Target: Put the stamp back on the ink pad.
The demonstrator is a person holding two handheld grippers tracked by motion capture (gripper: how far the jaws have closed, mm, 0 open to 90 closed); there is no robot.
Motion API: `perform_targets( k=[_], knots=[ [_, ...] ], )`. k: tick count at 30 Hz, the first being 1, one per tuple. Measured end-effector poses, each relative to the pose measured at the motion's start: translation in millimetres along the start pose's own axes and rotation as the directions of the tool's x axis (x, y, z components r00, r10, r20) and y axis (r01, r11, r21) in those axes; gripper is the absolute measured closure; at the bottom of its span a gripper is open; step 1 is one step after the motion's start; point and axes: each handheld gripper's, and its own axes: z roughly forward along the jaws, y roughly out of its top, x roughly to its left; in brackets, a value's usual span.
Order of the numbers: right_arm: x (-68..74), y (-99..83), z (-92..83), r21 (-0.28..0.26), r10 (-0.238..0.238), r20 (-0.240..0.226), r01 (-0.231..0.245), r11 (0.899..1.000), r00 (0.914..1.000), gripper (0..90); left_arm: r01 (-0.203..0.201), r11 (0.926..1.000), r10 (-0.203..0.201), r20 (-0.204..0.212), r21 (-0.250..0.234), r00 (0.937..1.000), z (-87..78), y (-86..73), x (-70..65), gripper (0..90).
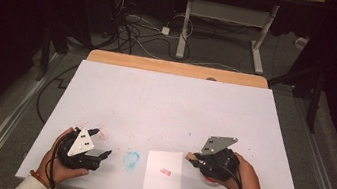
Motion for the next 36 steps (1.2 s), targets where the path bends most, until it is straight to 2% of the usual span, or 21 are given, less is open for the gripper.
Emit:
perform_targets(
  k=[2,10,18,22,28,36],
  knots=[
    [-2.5,-3.9,-1.2,0.018,-0.004,0.021,0.004,1.000,0.9998,75.5,0.001,1.0000,-0.001,0.000,-0.001,1.0000,-0.2,-0.1,0.0,20.8],
    [-12.7,-24.6,-9.1,0.052,0.043,0.055,-0.045,0.998,0.9976,75.4,-0.001,1.0000,0.001,0.004,0.006,1.0000,0.6,-0.2,0.3,20.8],
    [-19.8,-45.4,-6.5,0.114,0.082,0.059,-0.088,0.990,0.9949,75.3,-0.002,1.0000,0.002,0.005,0.005,1.0000,0.6,0.2,-0.3,20.8],
    [-22.9,-51.4,-5.4,0.126,0.093,0.058,-0.100,0.987,0.9940,75.3,-0.003,1.0000,0.003,0.005,0.005,1.0000,0.7,0.2,-0.3,20.8],
    [-25.3,-56.7,1.2,0.173,0.102,0.052,-0.110,0.979,0.9934,75.2,-0.007,0.9999,0.007,0.006,0.007,1.0000,0.2,0.3,-0.3,20.8],
    [-26.1,-58.2,1.4,0.173,0.113,0.044,-0.119,0.978,0.9927,75.2,-0.010,0.9999,0.009,0.008,0.008,0.9999,0.0,0.7,-0.7,20.8]
  ],
)
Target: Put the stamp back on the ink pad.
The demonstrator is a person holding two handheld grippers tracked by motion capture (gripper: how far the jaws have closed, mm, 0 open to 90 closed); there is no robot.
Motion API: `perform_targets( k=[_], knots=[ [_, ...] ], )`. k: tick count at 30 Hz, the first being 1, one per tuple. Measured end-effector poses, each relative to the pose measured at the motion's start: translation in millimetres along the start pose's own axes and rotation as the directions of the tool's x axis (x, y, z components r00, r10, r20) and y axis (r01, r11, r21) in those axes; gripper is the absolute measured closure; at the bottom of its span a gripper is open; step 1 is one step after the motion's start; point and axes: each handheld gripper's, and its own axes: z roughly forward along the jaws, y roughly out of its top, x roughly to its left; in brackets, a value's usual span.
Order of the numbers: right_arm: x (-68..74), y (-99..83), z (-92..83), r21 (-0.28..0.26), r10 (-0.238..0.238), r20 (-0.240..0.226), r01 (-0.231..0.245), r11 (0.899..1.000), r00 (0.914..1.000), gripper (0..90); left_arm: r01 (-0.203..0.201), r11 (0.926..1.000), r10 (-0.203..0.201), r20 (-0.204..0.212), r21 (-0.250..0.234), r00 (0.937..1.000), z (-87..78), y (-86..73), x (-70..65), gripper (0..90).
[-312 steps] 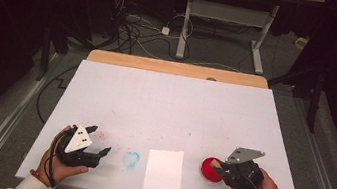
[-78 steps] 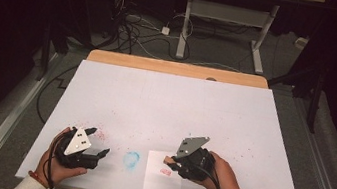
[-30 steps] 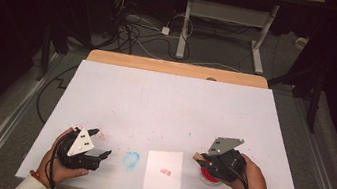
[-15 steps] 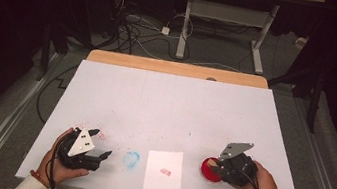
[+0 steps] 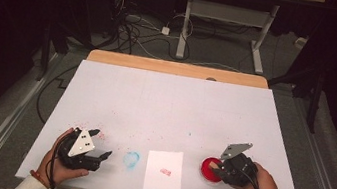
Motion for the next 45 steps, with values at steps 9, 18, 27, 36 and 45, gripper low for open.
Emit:
perform_targets(
  k=[9,18,27,36,45],
  knots=[
    [-0.1,-0.5,0.3,-0.004,0.008,-0.001,-0.008,1.000,1.0000,75.1,0.003,1.0000,-0.003,0.004,-0.001,1.0000,0.4,0.4,-0.4,20.8],
    [1.5,1.4,-3.1,-0.021,0.004,-0.002,-0.004,1.000,1.0000,69.9,0.002,1.0000,-0.002,0.003,0.005,1.0000,0.9,0.3,-0.3,19.7],
    [0.5,2.9,-14.0,-0.101,0.026,0.023,-0.024,0.995,0.9994,64.8,0.003,1.0000,-0.003,0.003,0.002,1.0000,0.8,0.2,-0.2,19.8],
    [0.2,4.5,-20.3,-0.215,0.050,0.069,-0.034,0.976,0.9963,56.8,0.003,1.0000,-0.003,0.004,0.004,1.0000,1.2,0.0,-0.2,19.8],
    [1.7,4.4,-26.5,-0.319,0.066,0.148,-0.016,0.948,0.9867,42.4,0.005,1.0000,-0.005,0.004,0.004,1.0000,1.6,-0.1,0.0,19.8]
  ],
)
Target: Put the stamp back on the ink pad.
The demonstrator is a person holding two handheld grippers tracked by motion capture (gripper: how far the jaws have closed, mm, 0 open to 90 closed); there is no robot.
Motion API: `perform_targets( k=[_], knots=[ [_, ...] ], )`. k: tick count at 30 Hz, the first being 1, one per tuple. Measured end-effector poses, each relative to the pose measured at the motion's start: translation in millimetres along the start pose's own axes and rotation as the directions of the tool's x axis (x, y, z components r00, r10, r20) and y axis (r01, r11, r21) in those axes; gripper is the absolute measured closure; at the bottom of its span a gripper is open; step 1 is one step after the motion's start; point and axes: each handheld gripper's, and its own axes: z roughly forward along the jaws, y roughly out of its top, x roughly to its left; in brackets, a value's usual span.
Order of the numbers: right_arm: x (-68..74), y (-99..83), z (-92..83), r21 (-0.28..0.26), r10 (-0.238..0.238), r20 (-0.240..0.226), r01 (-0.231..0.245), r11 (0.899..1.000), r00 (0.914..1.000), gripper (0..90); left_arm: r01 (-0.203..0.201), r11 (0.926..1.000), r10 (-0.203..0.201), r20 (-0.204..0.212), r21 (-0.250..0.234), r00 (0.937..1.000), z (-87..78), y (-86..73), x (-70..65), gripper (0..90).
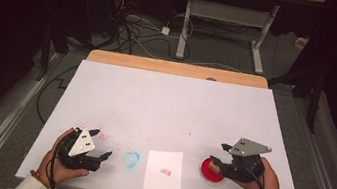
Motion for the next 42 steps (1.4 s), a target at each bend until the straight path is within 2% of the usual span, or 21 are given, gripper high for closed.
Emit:
perform_targets(
  k=[2,5,8,13,15,18,23,25,28,30,33,37,39,42],
  knots=[
    [0.8,0.9,-1.6,-0.028,-0.002,0.034,0.003,1.000,0.9994,34.3,-0.001,1.0000,0.001,0.000,0.001,1.0000,0.1,-0.1,-0.1,19.7],
    [1.2,2.1,-3.9,-0.075,0.011,0.055,-0.006,0.997,0.9984,27.4,0.000,1.0000,0.000,0.000,0.000,1.0000,0.1,-0.1,0.1,19.8],
    [3.3,3.1,-5.6,-0.105,0.007,0.069,0.000,0.994,0.9976,22.5,-0.001,1.0000,0.001,0.001,0.002,1.0000,0.1,-0.2,0.0,19.8],
    [6.5,3.7,-9.2,-0.154,0.019,0.128,0.001,0.988,0.9917,16.7,-0.005,1.0000,0.005,0.005,0.005,1.0000,0.0,-0.2,-0.2,19.8],
    [7.4,3.4,-11.8,-0.181,0.026,0.126,-0.003,0.984,0.9917,15.6,-0.002,1.0000,0.002,0.006,0.003,1.0000,0.3,-0.4,-0.2,19.8],
    [10.1,2.6,-16.9,-0.234,0.025,0.162,0.013,0.972,0.9865,15.7,-0.005,1.0000,0.005,0.007,0.005,1.0000,0.3,-0.3,-0.2,19.8],
    [12.0,-1.5,-23.4,-0.298,0.022,0.186,0.035,0.954,0.9824,16.6,-0.009,0.9999,0.009,0.009,0.004,0.9999,0.2,-0.3,-0.4,19.8],
    [14.2,-3.4,-24.2,-0.307,0.019,0.214,0.049,0.950,0.9766,16.7,-0.006,1.0000,0.006,0.009,0.003,0.9999,0.2,-0.3,-0.1,19.7],
    [16.7,-5.4,-24.6,-0.304,0.011,0.253,0.069,0.950,0.9675,16.3,-0.009,1.0000,0.009,0.010,0.004,0.9999,0.2,-0.4,-0.4,19.7],
    [18.4,-7.5,-25.5,-0.321,0.006,0.273,0.085,0.943,0.9621,16.2,-0.007,1.0000,0.007,0.008,0.003,0.9999,-0.1,-0.5,-0.4,19.7],
    [21.0,-11.2,-26.9,-0.322,0.006,0.314,0.100,0.942,0.9495,16.1,-0.006,1.0000,0.006,0.008,0.002,1.0000,-0.2,-0.5,-0.5,19.7],
    [20.8,-16.1,-29.4,-0.328,0.018,0.312,0.090,0.940,0.9500,16.0,-0.009,1.0000,0.009,0.010,0.002,0.9999,0.6,-0.1,-1.5,19.7],
    [21.1,-18.6,-30.9,-0.333,0.020,0.319,0.092,0.939,0.9475,16.0,-0.009,1.0000,0.009,0.010,0.001,0.9999,0.6,0.0,-1.8,19.7],
    [20.8,-22.2,-33.4,-0.335,0.025,0.310,0.085,0.938,0.9504,16.1,-0.010,1.0000,0.009,0.011,0.001,0.9999,0.7,-0.1,-1.8,19.8]
  ],
)
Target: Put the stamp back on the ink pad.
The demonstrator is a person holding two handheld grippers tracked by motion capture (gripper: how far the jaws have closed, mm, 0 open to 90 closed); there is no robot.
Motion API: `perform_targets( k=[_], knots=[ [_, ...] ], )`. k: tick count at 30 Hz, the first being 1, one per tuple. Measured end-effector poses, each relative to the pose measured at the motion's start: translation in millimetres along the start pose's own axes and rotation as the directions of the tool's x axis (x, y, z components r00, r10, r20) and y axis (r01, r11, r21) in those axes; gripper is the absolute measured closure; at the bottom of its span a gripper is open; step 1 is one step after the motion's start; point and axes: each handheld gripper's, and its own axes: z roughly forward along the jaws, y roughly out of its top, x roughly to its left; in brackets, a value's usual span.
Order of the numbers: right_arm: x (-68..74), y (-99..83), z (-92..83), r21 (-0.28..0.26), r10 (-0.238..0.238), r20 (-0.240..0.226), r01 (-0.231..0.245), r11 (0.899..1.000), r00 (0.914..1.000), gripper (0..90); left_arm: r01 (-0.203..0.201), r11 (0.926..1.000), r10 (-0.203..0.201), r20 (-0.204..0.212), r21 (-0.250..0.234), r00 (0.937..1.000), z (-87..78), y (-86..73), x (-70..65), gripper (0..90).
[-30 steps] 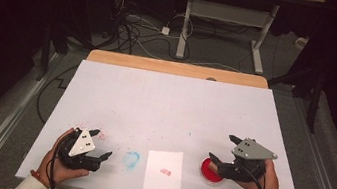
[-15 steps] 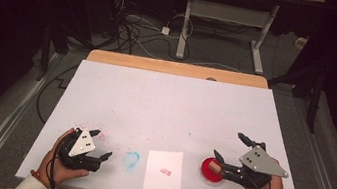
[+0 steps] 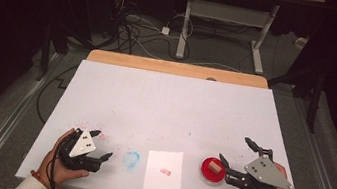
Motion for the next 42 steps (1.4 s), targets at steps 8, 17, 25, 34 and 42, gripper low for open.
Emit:
perform_targets(
  k=[8,17,25,34,42],
  knots=[
    [-4.6,-9.4,-5.7,0.006,0.008,0.006,-0.008,1.000,0.9999,16.0,-0.005,0.9999,0.005,0.004,0.010,1.0000,1.1,-0.6,-0.4,19.7],
    [-9.2,-23.3,-10.7,0.025,0.028,0.020,-0.029,0.999,0.9994,16.0,-0.007,0.9999,0.007,-0.002,0.008,1.0000,1.2,-0.7,-1.6,19.8],
    [-14.1,-42.7,-13.0,0.058,0.046,0.031,-0.048,0.997,0.9985,16.2,-0.005,0.9999,0.005,0.007,0.014,1.0000,3.2,-0.8,-2.1,19.7],
    [-14.2,-70.3,-13.7,0.082,0.101,0.022,-0.103,0.991,0.9946,16.2,-0.019,0.9997,0.019,0.002,0.018,0.9998,2.7,-2.5,-2.0,19.8],
    [-11.7,-68.6,-10.2,0.076,0.093,0.004,-0.093,0.993,0.9956,16.3,-0.024,0.9995,0.024,-0.006,0.021,0.9997,-2.1,-5.2,-4.5,19.7]
  ],
)
